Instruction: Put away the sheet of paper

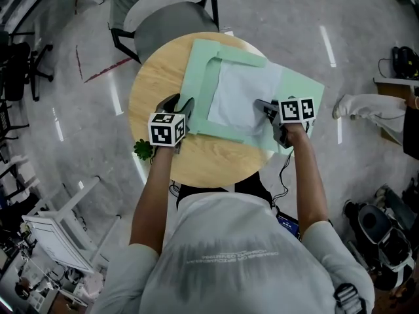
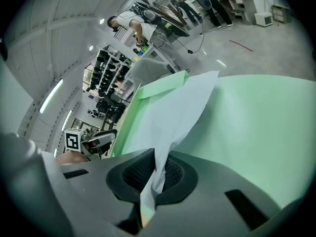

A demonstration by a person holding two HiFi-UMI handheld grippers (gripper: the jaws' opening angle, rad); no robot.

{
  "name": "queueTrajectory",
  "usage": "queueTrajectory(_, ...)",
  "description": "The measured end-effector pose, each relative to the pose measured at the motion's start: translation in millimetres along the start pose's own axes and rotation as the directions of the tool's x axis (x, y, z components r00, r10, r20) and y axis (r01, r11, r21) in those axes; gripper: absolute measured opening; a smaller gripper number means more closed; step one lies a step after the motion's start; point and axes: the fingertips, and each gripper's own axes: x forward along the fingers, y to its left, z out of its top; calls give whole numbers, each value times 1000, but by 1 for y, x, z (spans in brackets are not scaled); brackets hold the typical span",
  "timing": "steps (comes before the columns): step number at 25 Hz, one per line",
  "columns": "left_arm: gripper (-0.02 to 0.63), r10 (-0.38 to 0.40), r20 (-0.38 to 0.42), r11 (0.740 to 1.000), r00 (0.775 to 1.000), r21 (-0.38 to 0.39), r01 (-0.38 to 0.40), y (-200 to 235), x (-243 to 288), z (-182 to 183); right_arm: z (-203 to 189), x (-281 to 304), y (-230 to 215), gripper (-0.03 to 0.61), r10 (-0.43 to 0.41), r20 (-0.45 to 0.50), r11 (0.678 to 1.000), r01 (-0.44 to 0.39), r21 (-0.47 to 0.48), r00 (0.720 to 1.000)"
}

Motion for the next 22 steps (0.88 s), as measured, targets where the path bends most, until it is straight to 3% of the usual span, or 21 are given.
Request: queueTrajectory(22,210,-36,4,999,999,-10,36,3,0,0,13,80,42,31,35,-21,999,-35,-17,999)
